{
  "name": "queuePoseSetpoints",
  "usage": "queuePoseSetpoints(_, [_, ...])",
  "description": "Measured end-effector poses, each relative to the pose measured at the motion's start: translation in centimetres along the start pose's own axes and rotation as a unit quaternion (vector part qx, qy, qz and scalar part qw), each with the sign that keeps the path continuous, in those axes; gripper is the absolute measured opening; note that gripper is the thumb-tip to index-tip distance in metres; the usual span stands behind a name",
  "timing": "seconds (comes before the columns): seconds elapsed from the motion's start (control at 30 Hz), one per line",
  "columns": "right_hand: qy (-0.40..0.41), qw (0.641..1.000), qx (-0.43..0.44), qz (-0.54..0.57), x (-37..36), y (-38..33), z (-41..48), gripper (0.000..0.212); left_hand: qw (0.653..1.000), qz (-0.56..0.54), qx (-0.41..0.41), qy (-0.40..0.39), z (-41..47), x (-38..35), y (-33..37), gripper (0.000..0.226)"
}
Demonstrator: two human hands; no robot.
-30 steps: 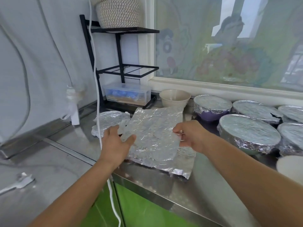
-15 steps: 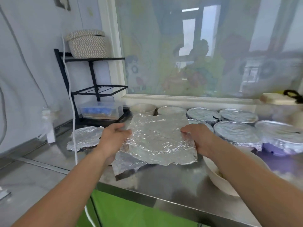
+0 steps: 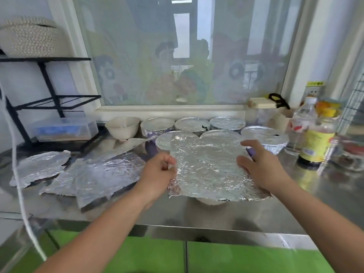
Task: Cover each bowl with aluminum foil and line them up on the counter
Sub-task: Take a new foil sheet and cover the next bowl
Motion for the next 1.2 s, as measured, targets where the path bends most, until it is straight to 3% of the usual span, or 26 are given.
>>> queuePoseSetpoints(0.17, [-0.02,1.0,-0.013,-0.013,0.4,2.5,0.0,0.019,0.999,0.041,0.019,-0.009,0.7,-2.9,-0.6,0.016])
queuePoseSetpoints(0.37, [-0.031,0.999,-0.026,-0.03,-0.5,3.2,0.4,0.025,0.996,0.086,0.039,-0.003,1.3,-2.4,-0.5,0.022])
queuePoseSetpoints(0.43, [-0.042,0.998,-0.023,-0.049,-0.7,2.7,0.4,0.026,0.987,0.158,0.035,-0.005,1.4,-1.9,-0.5,0.018])
queuePoseSetpoints(0.5, [-0.051,0.994,-0.02,-0.097,-0.7,2.0,0.3,0.027,0.944,0.327,-0.024,0.033,1.8,-1.2,0.5,0.022])
queuePoseSetpoints(0.57, [-0.047,0.977,-0.006,-0.207,-0.4,1.1,0.2,0.034,0.903,0.396,-0.146,0.078,1.9,-1.2,3.1,0.036])
queuePoseSetpoints(0.67, [-0.029,0.948,0.107,-0.297,-0.4,-1.5,0.6,0.054,0.886,0.387,-0.254,-0.025,2.3,-3.1,6.5,0.05])
queuePoseSetpoints(0.77, [-0.124,0.952,0.191,-0.203,-2.7,-3.4,1.7,0.062,0.851,0.44,-0.244,-0.152,3.3,-5.8,6.6,0.083])
queuePoseSetpoints(0.9, [-0.257,0.941,0.129,-0.18,-6.1,-1.7,2.6,0.069,0.817,0.502,-0.199,-0.202,4.1,-8.0,3.8,0.115])
queuePoseSetpoints(1.2, [-0.263,0.962,0.062,-0.034,-6.0,1.9,2.2,0.102,0.857,0.43,-0.164,-0.23,3.4,-7.7,1.5,0.137])
Point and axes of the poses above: each hand's wrist, its own z-axis towards the middle knuckle, its own x-axis out of the back of the hand, y = z × x, the point moved 6 cm from there along z, towards the middle knuckle, and after that the axes turned 14 degrees about z, right-handed, at the moved point
